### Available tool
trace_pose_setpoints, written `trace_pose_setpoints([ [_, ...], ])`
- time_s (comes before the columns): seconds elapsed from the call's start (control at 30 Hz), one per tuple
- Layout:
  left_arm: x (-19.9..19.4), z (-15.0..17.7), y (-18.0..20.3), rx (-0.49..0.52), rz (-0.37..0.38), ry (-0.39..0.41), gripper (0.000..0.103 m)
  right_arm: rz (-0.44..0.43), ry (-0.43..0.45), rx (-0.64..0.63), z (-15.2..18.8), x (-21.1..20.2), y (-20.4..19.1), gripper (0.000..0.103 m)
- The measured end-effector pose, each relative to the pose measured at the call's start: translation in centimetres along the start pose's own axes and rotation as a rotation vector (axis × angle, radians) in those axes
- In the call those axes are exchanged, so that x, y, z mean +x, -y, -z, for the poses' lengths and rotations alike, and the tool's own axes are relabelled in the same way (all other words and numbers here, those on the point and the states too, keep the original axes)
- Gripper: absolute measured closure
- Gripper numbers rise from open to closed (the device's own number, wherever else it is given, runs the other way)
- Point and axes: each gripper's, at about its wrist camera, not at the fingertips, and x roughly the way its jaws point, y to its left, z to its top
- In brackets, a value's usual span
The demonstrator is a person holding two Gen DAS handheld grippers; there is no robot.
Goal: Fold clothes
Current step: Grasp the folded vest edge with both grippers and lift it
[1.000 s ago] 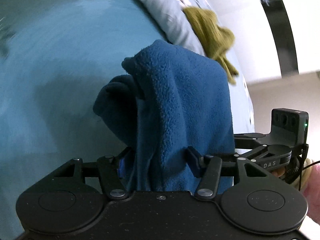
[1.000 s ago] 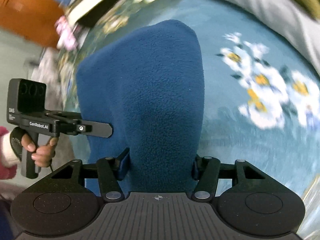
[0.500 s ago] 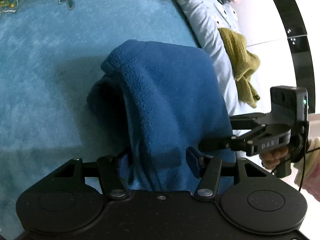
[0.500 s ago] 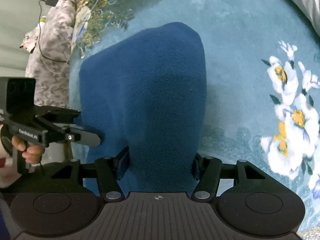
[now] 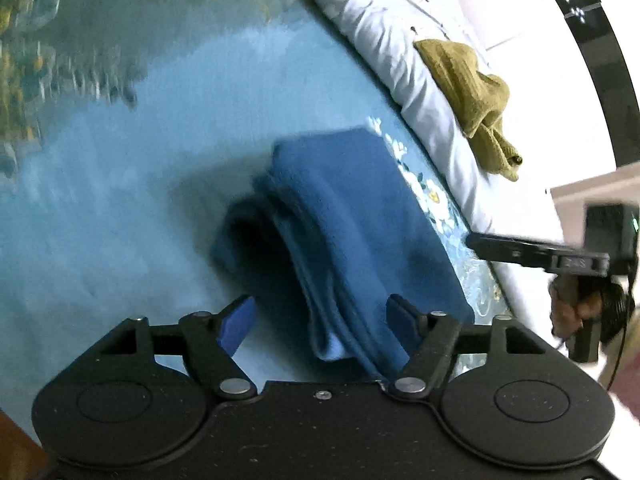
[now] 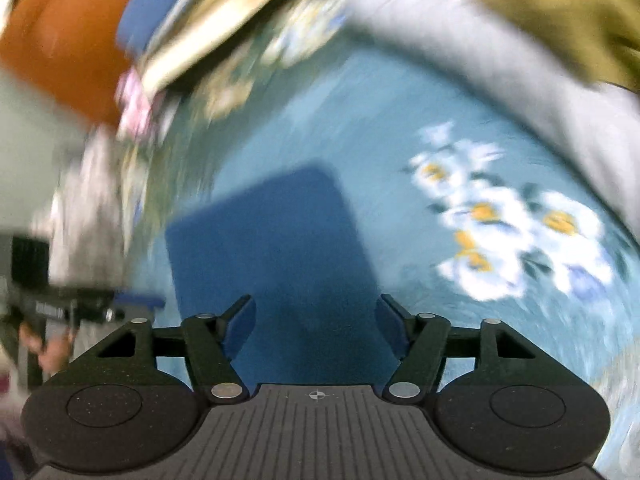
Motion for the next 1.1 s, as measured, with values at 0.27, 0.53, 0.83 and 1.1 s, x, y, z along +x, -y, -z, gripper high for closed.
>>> trace_pose_setpoints([
  [0.27,1.3,-6.4,2.1,0.217,-0.049,-0.041,0.023,0.106,0.342,0.642,13.5,-2.5,2.2,0.033],
  [0.53,6.3,-9.4,2.2,0.329,-0.081,-0.160,0.032,0.049,0.379,0.894,18.7,2.3,0.1,0.032],
  [0.83,6.5,-9.5,2.1,0.369,-0.018,-0.203,0.057,0.061,0.443,0.933,18.5,2.1,-1.3,0.073],
  [1.1,5.4,-9.3,2.4,0.405,0.070,-0.236,0.072,0.086,0.486,0.909,18.3,0.3,-1.5,0.083],
])
